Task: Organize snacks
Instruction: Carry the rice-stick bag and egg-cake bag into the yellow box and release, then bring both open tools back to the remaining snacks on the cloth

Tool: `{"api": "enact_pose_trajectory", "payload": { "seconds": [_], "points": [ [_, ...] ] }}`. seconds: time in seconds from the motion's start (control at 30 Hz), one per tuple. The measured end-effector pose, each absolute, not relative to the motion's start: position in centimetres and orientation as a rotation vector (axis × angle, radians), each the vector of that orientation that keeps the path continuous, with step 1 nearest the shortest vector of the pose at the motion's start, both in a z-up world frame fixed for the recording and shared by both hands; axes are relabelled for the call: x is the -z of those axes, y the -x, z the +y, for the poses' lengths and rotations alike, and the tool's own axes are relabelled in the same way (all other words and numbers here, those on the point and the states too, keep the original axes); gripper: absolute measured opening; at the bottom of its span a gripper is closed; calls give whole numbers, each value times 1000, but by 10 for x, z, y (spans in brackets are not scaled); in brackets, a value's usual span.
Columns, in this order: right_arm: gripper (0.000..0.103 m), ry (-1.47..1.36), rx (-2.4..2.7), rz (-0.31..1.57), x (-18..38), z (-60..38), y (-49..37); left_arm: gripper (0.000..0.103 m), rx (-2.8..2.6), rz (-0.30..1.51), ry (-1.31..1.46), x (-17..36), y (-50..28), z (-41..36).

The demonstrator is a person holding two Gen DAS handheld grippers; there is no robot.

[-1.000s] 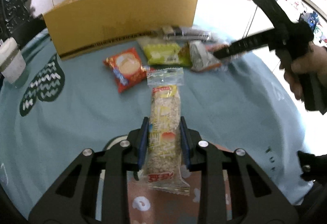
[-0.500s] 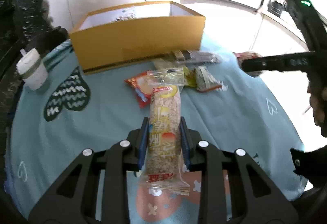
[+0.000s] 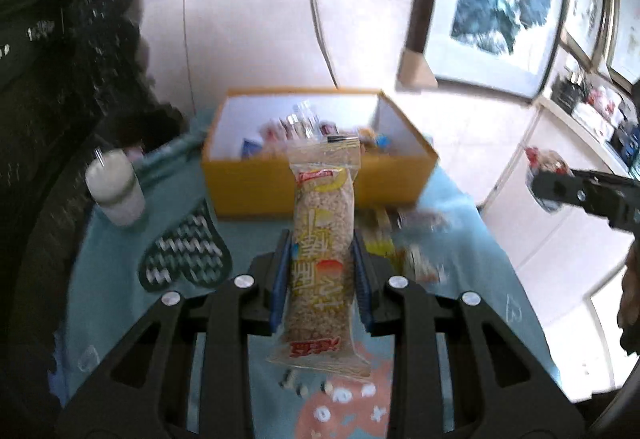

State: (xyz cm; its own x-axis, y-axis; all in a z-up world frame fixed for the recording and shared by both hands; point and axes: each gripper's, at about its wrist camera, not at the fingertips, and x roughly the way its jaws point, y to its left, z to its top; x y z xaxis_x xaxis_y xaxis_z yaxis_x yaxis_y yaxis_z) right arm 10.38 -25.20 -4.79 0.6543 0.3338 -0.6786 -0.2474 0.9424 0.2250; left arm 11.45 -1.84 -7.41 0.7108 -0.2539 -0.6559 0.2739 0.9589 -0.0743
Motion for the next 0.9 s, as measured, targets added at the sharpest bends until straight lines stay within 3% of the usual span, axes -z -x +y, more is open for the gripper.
{"api": "enact_pose_trajectory", "payload": {
  "seconds": [0.43,0.9],
  "points": [
    [44,-67,-296,704,-21,-249,-207,29,231,647,-87,11,-236,-33],
    [44,-59,-211,768,3,-244,-319,29,193,677,-141,24,-337,-47]
  ]
}}
